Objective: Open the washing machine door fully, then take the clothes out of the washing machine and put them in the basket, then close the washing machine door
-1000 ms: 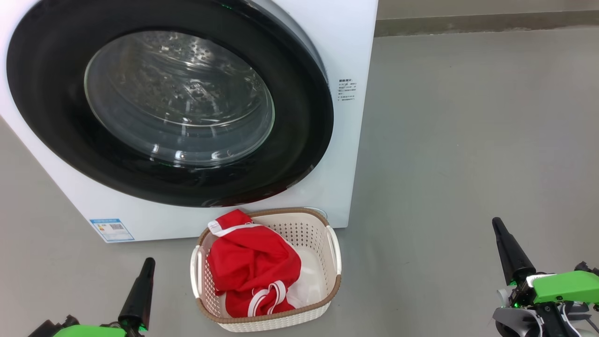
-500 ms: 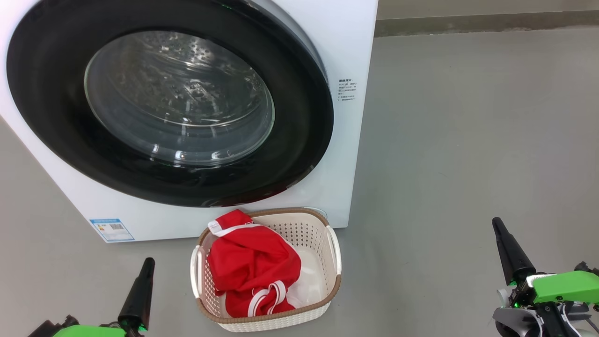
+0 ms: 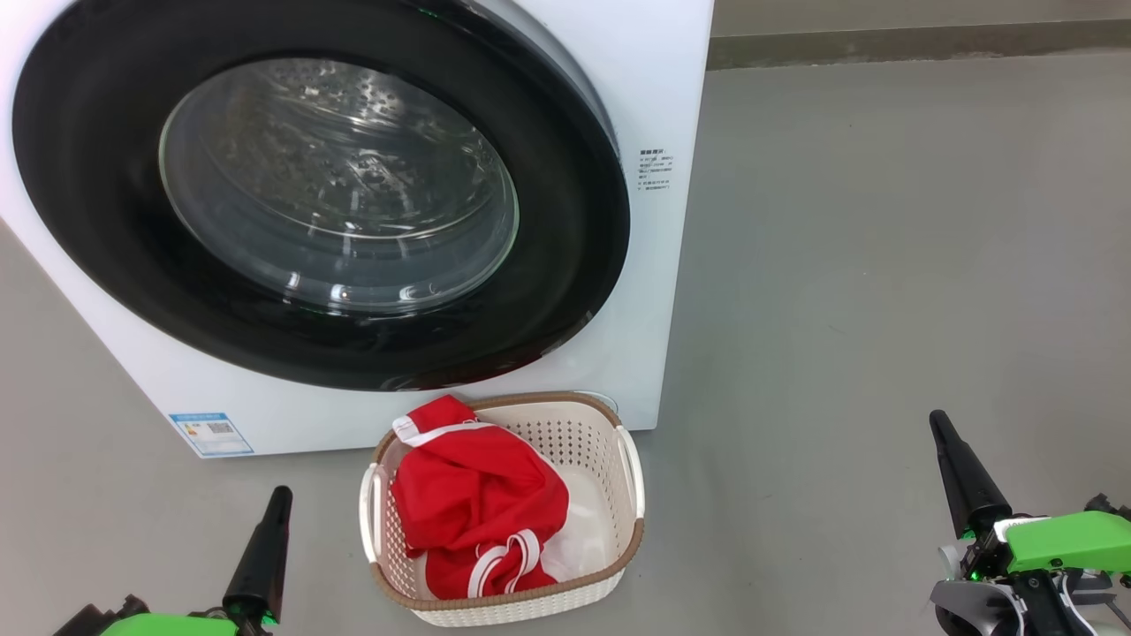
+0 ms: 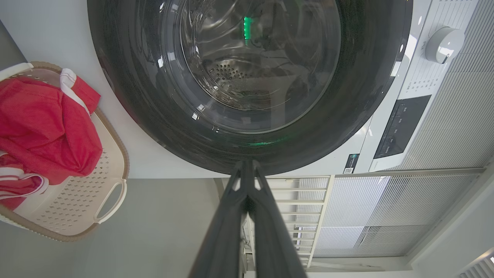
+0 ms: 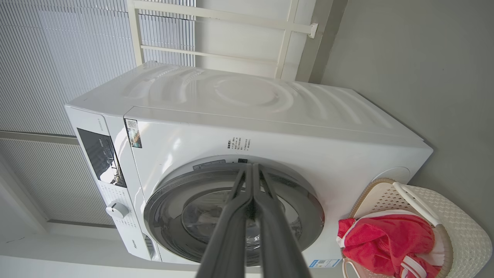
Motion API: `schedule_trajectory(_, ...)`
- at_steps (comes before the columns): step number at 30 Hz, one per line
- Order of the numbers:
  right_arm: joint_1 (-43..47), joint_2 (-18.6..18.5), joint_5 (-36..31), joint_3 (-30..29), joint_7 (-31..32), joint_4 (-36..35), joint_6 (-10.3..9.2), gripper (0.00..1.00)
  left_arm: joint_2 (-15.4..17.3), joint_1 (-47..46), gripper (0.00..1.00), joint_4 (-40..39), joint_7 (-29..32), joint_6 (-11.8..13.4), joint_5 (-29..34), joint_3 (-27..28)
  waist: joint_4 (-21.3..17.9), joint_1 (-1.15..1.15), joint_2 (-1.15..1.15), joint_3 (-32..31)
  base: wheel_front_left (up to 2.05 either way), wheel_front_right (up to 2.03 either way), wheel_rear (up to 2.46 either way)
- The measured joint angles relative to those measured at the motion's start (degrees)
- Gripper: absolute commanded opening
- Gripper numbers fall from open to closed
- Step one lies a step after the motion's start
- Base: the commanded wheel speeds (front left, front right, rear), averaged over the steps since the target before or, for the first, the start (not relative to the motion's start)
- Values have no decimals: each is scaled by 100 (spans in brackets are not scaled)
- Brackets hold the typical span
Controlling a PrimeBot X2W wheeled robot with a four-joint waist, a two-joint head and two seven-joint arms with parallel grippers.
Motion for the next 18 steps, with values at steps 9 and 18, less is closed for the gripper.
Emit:
schedule_trajectory(9, 0, 1, 0, -1, 0, 0, 0, 0, -1, 0, 0, 0, 1, 0, 1, 3, 0, 0, 0, 0, 0, 0, 0)
schedule_trajectory(18, 0, 2, 0, -3, 1, 0, 0, 0, -2, 0, 0, 0, 8, 0, 1, 7, 0, 0, 0, 0, 0, 0, 0)
